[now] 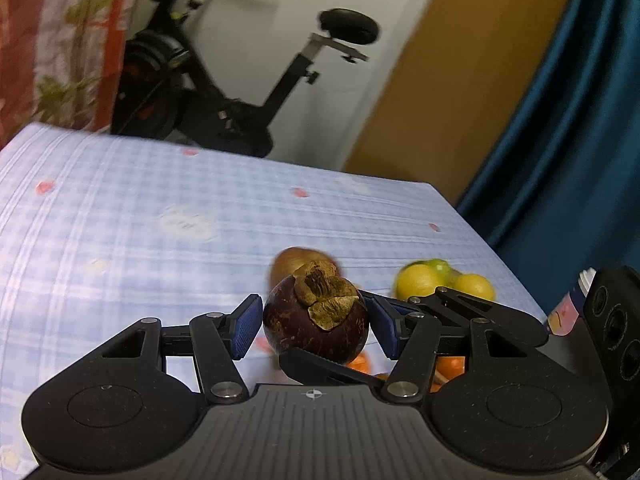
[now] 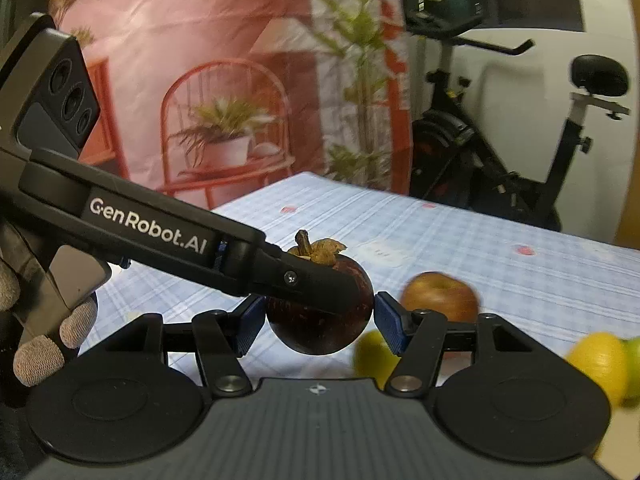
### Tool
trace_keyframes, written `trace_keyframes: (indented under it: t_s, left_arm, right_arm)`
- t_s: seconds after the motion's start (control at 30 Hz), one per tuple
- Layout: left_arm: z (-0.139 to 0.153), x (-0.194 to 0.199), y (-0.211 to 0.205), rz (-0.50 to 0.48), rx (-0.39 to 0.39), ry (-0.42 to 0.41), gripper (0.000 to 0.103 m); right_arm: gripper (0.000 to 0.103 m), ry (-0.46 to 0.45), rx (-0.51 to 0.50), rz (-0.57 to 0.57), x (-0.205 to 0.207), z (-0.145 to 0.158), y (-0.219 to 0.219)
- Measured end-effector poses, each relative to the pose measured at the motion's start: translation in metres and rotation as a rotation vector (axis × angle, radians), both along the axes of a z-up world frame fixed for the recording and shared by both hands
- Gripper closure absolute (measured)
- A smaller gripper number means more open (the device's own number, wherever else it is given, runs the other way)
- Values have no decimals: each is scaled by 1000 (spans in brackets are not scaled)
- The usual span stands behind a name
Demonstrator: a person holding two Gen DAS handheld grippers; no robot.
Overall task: Organize fruits
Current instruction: 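Carry the mangosteen onto the cream plate and open the left gripper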
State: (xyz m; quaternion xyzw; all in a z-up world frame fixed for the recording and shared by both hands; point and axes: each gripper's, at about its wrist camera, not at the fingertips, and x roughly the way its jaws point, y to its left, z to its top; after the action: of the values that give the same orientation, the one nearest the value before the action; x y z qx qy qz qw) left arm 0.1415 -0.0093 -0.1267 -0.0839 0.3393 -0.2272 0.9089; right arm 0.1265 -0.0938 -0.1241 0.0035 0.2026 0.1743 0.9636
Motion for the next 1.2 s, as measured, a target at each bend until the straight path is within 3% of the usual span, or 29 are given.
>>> trace_keyframes:
  t_s: [0.3,0.63,0.87,1.03,1.2]
  left_arm:
    - [15,6,-84,-134,83,-24,41]
    - [-5,21,-176,-291,163,4,41]
    - [-23,27,-198,-324,226,45,43]
    - [-30,32,-199,-307,236,55,45]
    - [-31,34,-211,-304,261,41,48]
  right_arm:
    - [41,-43,89,-130,-34,16,-68]
    - [41,-37,192,-292,-67,7,-151]
    - [44,-46,161,-375,-75,-2,-176]
    - [53,-39,156,-365,-74,-12,-178]
    - [53,-62,161,-361,-74,-16,-180]
